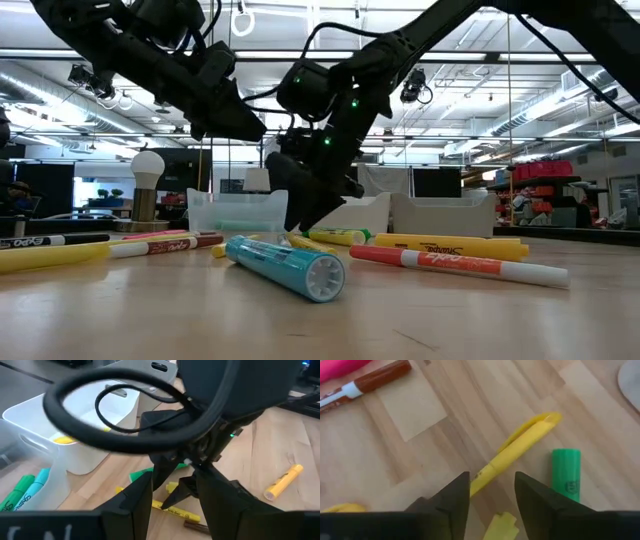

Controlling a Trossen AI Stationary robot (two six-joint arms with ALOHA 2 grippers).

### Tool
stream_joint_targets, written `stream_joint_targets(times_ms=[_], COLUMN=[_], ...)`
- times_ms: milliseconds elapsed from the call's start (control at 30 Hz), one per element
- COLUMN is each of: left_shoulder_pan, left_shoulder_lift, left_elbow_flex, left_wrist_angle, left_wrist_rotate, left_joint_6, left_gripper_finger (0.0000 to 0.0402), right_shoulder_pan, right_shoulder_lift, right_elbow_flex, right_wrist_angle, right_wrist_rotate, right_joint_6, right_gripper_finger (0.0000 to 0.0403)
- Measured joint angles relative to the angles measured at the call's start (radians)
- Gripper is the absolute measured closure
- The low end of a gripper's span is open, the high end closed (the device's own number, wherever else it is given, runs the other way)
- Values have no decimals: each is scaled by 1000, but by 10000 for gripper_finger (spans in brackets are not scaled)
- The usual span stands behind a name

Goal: Pick & Place Markers
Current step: Put the yellow pen into the white bin

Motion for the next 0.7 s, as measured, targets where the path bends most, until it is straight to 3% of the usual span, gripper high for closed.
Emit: stream_joint_targets(times_ms=[233,533,700], left_shoulder_pan=[0,0,0], left_shoulder_lift=[0,1,1], left_elbow_flex=[0,0,0], left_wrist_angle=[2,2,2], left_wrist_rotate=[0,0,0], left_joint_6=[-1,-2,-2], left_gripper_finger=[241,241,241], right_shoulder_pan=[-1,-1,-1], right_shoulder_lift=[28,53,55], right_elbow_flex=[0,3,2], right_wrist_angle=[44,63,76], right_wrist_rotate=[-15,-20,-39], right_joint_6=[-23,-77,-103], right_gripper_finger=[288,302,348])
